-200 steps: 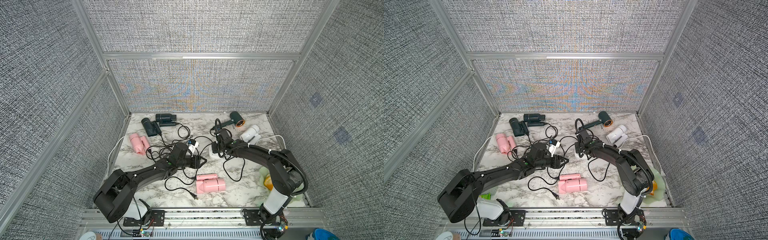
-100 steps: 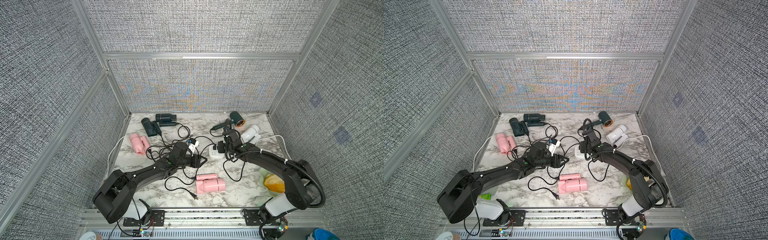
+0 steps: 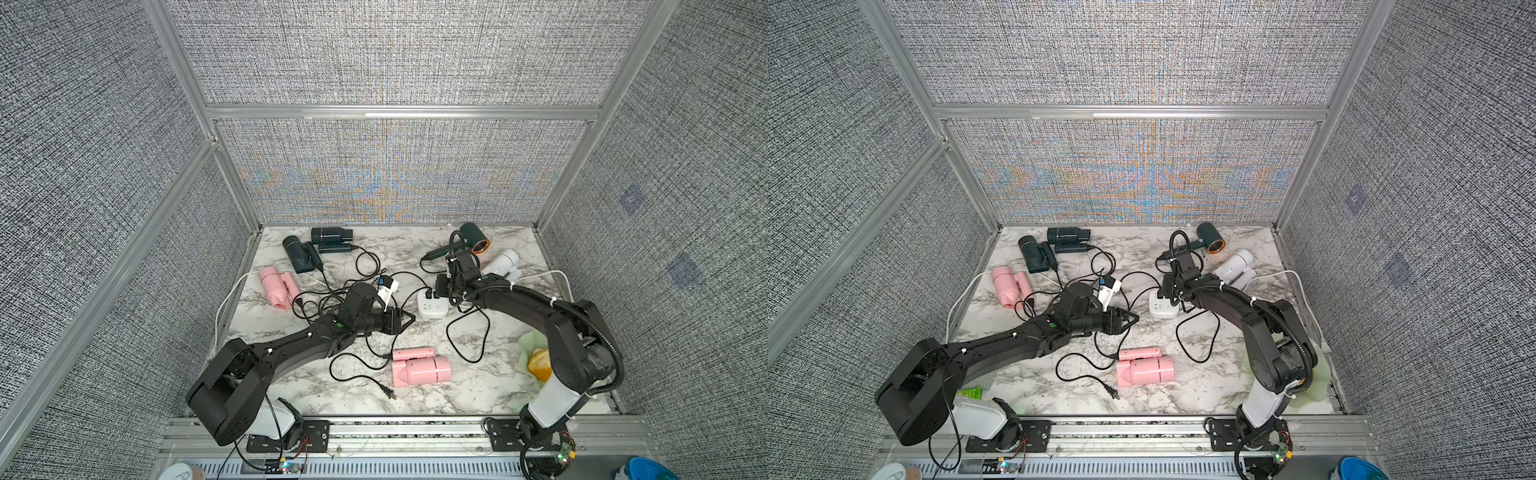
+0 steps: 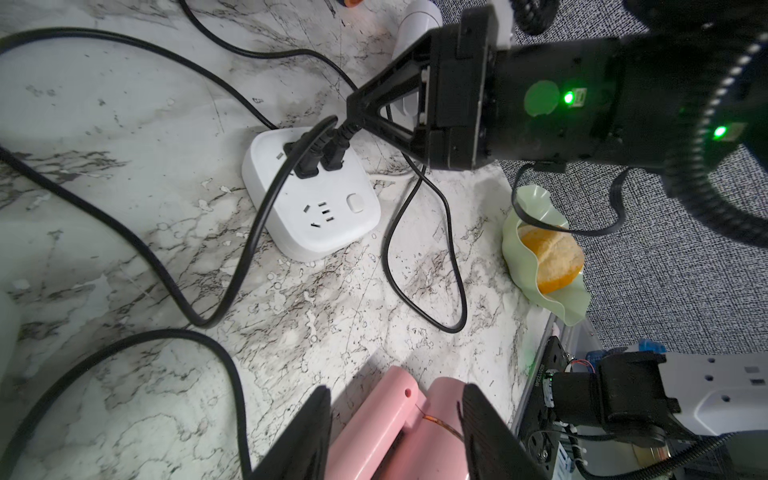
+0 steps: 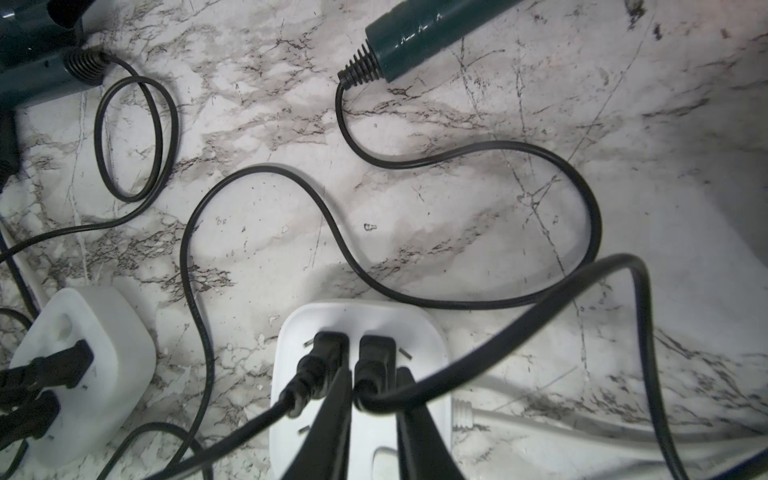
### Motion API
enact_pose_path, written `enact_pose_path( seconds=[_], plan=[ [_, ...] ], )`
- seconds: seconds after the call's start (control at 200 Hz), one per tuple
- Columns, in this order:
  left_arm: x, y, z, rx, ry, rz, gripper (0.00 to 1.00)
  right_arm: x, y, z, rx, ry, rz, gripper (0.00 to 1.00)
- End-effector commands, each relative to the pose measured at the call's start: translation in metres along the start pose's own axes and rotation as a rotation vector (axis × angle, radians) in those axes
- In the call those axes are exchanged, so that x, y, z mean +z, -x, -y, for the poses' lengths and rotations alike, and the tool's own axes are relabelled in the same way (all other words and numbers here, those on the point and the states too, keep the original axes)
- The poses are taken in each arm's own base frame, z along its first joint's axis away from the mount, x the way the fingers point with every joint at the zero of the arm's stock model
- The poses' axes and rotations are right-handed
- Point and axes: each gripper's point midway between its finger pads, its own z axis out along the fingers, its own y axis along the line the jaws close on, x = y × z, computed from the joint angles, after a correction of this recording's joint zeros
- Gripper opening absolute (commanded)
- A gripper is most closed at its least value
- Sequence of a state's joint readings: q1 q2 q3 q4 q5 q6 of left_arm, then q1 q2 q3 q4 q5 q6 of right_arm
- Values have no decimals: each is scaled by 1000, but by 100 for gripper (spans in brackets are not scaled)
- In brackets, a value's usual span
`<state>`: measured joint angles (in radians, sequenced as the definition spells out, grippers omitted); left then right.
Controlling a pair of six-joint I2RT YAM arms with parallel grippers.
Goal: Charge the blow dryers
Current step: Insert the plug into the socket.
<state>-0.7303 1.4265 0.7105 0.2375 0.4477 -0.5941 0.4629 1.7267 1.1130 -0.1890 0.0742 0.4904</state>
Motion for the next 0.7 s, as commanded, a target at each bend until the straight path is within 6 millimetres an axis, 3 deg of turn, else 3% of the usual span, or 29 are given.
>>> enact_pose_path(
  seconds=[0.0,0.695],
  plan=[
    [0,4,4,25,-13,8,53,5,1,-5,1,20,-6,22],
    [0,-2,-1,6,-13,9,53,27,-25,3,-76,-99,-82,6]
  ],
)
